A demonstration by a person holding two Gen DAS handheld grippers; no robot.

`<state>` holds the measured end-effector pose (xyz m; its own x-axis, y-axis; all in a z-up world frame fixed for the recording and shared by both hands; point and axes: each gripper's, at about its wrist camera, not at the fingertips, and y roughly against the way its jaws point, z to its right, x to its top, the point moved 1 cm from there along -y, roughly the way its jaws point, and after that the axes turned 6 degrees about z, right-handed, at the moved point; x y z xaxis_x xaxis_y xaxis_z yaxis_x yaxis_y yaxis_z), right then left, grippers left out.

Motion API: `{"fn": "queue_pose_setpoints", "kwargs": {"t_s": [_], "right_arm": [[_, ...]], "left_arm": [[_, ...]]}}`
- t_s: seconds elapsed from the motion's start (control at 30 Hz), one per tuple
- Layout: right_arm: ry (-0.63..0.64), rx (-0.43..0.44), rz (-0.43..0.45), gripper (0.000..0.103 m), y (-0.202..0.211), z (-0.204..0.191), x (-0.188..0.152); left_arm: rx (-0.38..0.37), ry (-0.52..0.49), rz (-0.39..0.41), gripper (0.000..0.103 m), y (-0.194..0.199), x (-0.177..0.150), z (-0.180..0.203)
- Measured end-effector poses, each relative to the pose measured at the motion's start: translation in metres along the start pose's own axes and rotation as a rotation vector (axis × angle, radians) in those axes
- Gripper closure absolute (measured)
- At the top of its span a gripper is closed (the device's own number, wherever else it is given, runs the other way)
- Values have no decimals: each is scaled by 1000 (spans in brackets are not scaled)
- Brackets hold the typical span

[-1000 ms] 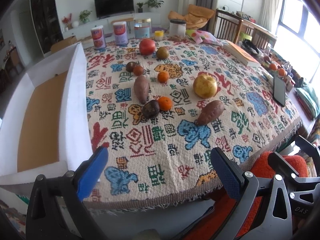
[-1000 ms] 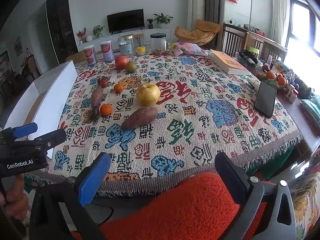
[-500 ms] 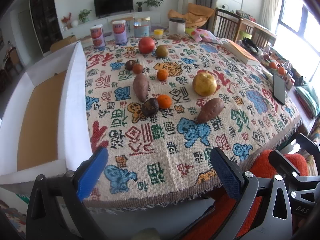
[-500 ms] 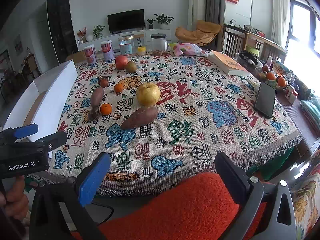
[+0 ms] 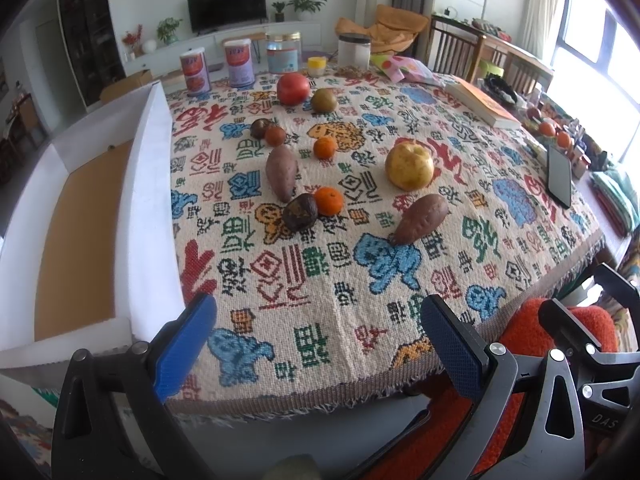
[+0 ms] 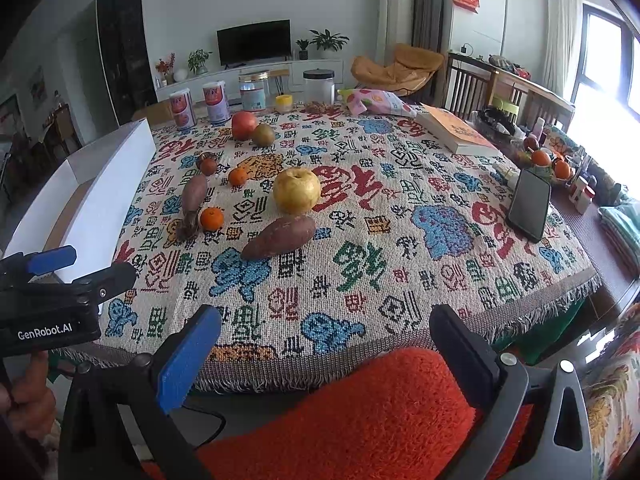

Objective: Organize fruits

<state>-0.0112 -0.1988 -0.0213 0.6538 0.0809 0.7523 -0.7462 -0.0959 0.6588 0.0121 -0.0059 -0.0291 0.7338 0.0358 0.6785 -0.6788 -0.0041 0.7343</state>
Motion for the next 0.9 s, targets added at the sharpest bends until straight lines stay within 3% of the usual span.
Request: {"fn": "queue_pose_setpoints", "kwargs": {"t_s": [0.9], "right_arm": [[57, -52, 43, 0, 6, 3, 6]], "left_arm": [[12, 1, 4, 1, 1, 1, -2]]}}
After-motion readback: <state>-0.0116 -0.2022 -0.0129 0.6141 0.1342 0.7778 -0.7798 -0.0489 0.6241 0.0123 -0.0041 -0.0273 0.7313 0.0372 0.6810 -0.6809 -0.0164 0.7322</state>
